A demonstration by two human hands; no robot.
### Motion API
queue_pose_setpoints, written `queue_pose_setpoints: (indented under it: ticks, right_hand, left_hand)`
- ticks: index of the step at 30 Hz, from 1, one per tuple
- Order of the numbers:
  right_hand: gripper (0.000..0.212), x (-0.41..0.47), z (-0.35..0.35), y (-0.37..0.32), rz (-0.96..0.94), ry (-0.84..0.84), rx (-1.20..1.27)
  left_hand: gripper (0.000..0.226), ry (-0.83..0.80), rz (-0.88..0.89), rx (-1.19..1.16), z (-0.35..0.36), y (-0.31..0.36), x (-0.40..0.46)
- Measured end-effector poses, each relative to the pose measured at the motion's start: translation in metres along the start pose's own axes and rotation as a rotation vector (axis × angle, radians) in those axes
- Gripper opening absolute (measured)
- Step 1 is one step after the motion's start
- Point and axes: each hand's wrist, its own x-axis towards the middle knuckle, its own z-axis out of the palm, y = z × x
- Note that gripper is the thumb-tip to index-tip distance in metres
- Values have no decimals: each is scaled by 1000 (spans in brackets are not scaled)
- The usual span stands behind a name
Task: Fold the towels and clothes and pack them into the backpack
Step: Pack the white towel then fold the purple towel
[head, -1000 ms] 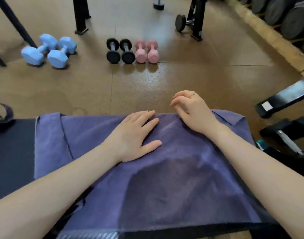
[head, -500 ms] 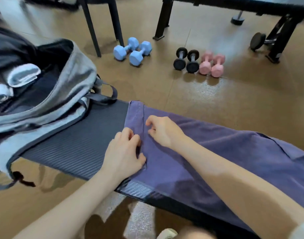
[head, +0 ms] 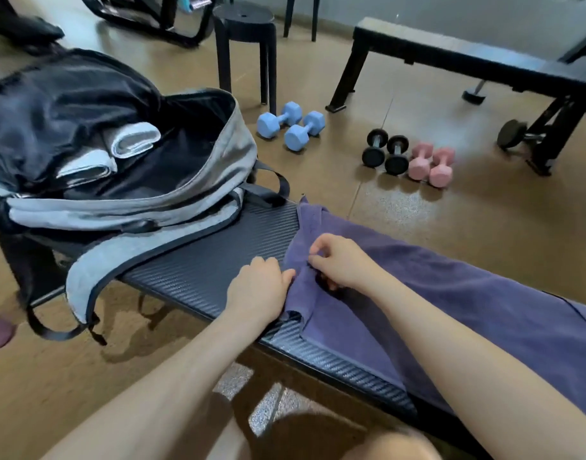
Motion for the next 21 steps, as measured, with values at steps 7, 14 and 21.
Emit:
queue_pose_setpoints:
  ticks: [7, 14, 21]
  right_hand:
    - [24, 9, -5, -9, -202, 117, -523]
    - [34, 50, 1, -18, -464, 84, -294]
    - [37, 74, 28, -52, -417, -152, -457]
  left_hand:
    - [32, -11, 19, 187, 9, 13, 2]
    - [12, 168, -38, -402, -37, -51, 0]
    - [28, 329, -184, -361, -68, -126, -15]
